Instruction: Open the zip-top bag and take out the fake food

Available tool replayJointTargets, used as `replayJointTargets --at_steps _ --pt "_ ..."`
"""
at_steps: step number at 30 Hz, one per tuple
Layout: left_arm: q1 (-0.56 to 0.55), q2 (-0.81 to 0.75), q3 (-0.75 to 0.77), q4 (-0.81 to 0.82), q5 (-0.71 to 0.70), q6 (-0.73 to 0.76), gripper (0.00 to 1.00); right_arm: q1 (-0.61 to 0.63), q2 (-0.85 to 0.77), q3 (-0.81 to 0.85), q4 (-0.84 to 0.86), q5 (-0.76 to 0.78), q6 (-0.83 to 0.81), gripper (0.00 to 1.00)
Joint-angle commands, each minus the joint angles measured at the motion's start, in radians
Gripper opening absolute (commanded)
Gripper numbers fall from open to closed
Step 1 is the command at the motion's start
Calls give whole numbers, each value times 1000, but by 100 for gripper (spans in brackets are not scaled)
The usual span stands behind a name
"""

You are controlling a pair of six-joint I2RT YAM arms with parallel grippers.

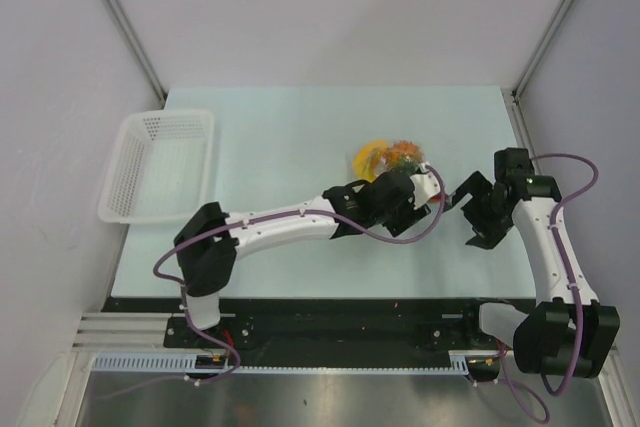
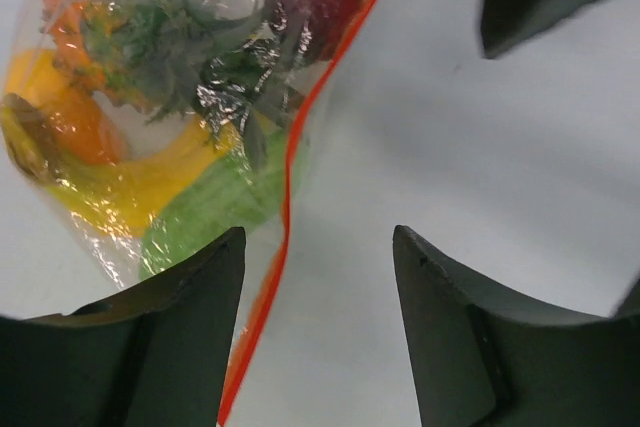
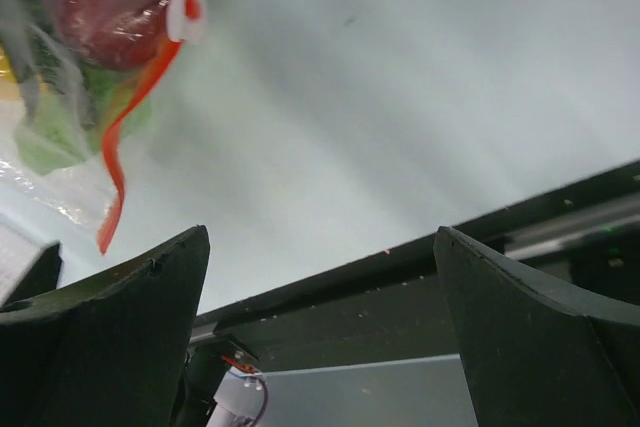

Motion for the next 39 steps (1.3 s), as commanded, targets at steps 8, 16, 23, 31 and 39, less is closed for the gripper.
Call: replayJointTargets --at_steps 8,16,23,31,39 --pt "10 193 123 134 -125 193 51 -11 -52 60 -149 108 6 100" --pt "13 250 179 122 -129 206 0 -34 -27 109 -69 -56 -74 100" --pt "29 101 40 119 -82 209 0 -77 26 135 -11 -125 -65 100" --pt "63 -52 -49 73 4 189 0 -111 128 50 154 -359 -7 96" --pt "108 -106 -51 27 64 160 0 -114 143 -49 288 -472 22 72"
